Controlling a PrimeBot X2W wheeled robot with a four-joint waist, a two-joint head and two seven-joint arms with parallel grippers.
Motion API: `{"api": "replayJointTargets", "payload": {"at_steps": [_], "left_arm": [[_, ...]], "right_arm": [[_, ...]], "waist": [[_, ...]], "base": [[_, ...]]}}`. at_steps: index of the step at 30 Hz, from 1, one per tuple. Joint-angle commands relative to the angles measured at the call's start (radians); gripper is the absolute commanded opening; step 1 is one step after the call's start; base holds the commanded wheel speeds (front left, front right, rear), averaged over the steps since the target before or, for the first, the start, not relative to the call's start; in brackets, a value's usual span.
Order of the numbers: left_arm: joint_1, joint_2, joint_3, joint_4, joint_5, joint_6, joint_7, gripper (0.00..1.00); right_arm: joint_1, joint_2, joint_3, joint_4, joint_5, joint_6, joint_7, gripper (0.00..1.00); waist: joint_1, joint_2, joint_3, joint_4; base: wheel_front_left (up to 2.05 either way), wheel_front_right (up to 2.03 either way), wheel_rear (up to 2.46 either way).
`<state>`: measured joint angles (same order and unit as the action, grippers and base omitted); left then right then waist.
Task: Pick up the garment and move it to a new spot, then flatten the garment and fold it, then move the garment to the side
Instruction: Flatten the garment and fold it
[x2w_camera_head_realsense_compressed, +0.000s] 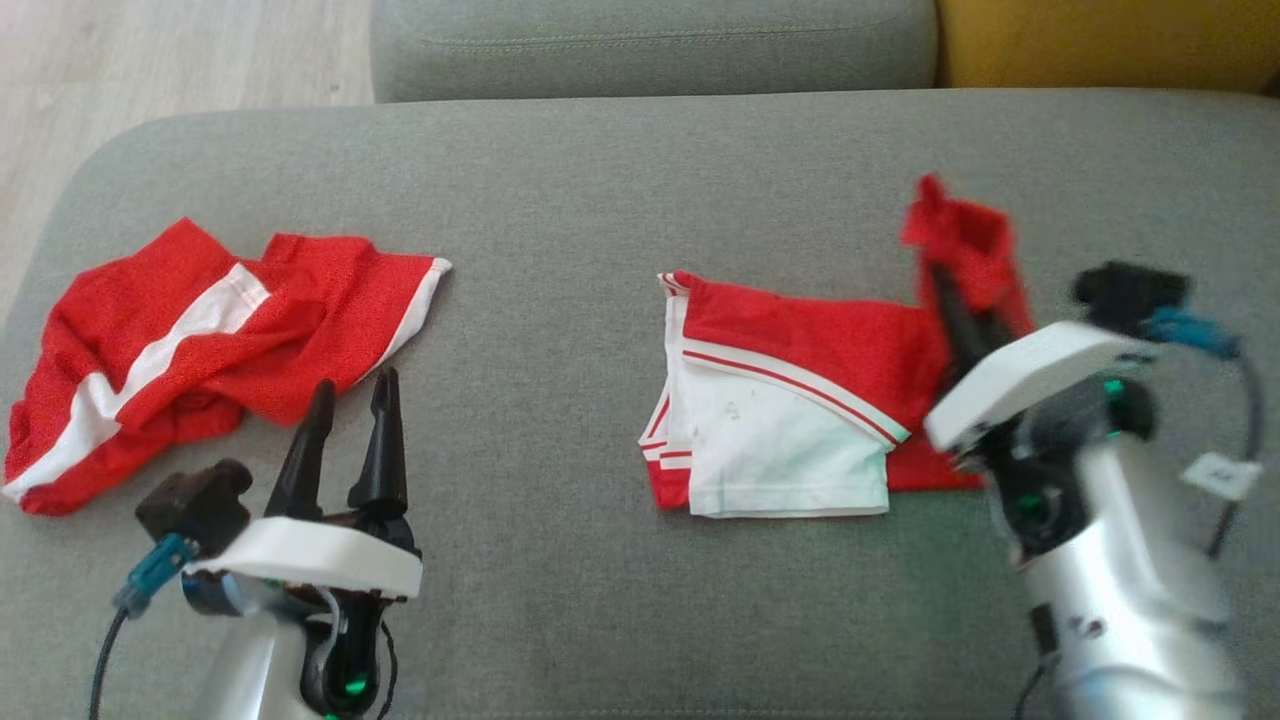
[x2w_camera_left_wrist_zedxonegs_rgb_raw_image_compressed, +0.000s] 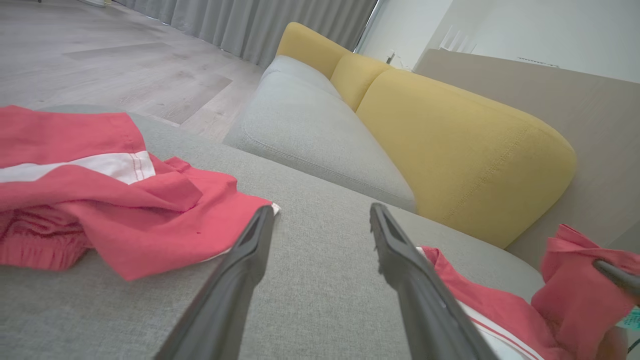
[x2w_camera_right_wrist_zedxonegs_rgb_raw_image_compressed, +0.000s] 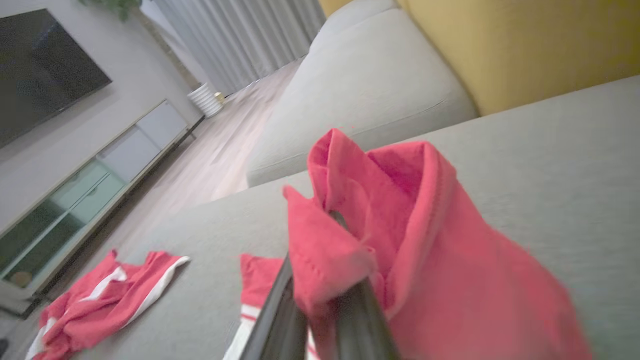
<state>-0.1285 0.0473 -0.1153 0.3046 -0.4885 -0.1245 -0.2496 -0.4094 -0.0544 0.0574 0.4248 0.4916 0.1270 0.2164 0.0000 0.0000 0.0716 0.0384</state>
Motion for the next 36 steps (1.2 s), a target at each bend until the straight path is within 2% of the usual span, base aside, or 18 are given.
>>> {"api": "replayJointTargets", "payload": {"at_steps": [1,2,3,8,18,19,20,24,29,32,36], "left_arm": [[-0.027,0.004,0.032,-0.025,-0.004,-0.006,-0.012,1.0],[-0.028,0.004,0.031,-0.023,-0.005,-0.006,-0.012,1.0],[-0.028,0.004,0.031,-0.023,-0.005,-0.006,-0.012,1.0],[-0.027,0.003,0.024,-0.021,-0.009,-0.006,-0.012,1.0],[-0.046,0.003,0.002,-0.016,-0.025,-0.006,-0.012,1.0],[-0.049,0.003,0.001,-0.014,-0.026,-0.006,-0.012,1.0],[-0.051,0.003,0.001,-0.012,-0.027,-0.006,-0.012,1.0],[-0.055,0.003,0.002,-0.004,-0.028,-0.006,-0.012,1.0],[-0.051,0.003,0.007,0.004,-0.03,-0.006,-0.012,1.0],[-0.049,0.003,0.014,0.006,-0.03,-0.006,-0.012,1.0],[-0.045,0.003,0.025,0.001,-0.029,-0.006,-0.012,1.0]], "right_arm": [[-0.015,0.004,0.07,-0.041,0.03,0.004,-0.018,0.0],[0.0,0.004,0.139,-0.033,0.068,0.004,-0.039,0.0],[0.0,0.004,0.139,-0.033,0.068,0.004,-0.039,0.0],[0.01,0.004,0.284,0.014,0.149,0.004,-0.11,0.0],[-0.081,0.004,0.465,0.211,0.271,0.004,-0.255,0.02],[-0.092,0.004,0.481,0.229,0.278,0.004,-0.265,0.48],[-0.101,0.004,0.499,0.242,0.294,0.004,-0.271,1.0],[-0.127,0.004,0.574,0.266,0.355,0.004,-0.3,1.0],[-0.174,0.004,0.614,0.297,0.399,0.004,-0.328,1.0],[-0.21,0.004,0.606,0.312,0.407,0.004,-0.351,1.0],[-0.263,0.004,0.546,0.353,0.394,0.004,-0.366,1.0]], "waist": [[0.0,0.0,-0.002,0.006],[0.0,0.0,-0.001,0.013],[0.0,0.0,-0.001,0.013],[0.0,0.0,0.006,0.026],[0.0,0.0,0.042,0.049],[0.0,0.0,0.044,0.051],[0.0,0.0,0.047,0.052],[0.0,0.0,0.051,0.054],[0.0,0.0,0.043,0.047],[0.0,0.0,0.034,0.038],[0.0,0.0,0.021,0.018]], "base": [[0.0,0.0,0.0],[0.0,0.0,0.0],[0.0,0.0,0.0],[0.0,0.0,0.0],[0.0,0.0,0.0],[0.0,0.0,0.0],[0.0,0.0,0.0],[0.0,0.0,0.0],[0.0,0.0,0.0],[0.0,0.0,0.0],[0.0,0.0,0.0]]}}
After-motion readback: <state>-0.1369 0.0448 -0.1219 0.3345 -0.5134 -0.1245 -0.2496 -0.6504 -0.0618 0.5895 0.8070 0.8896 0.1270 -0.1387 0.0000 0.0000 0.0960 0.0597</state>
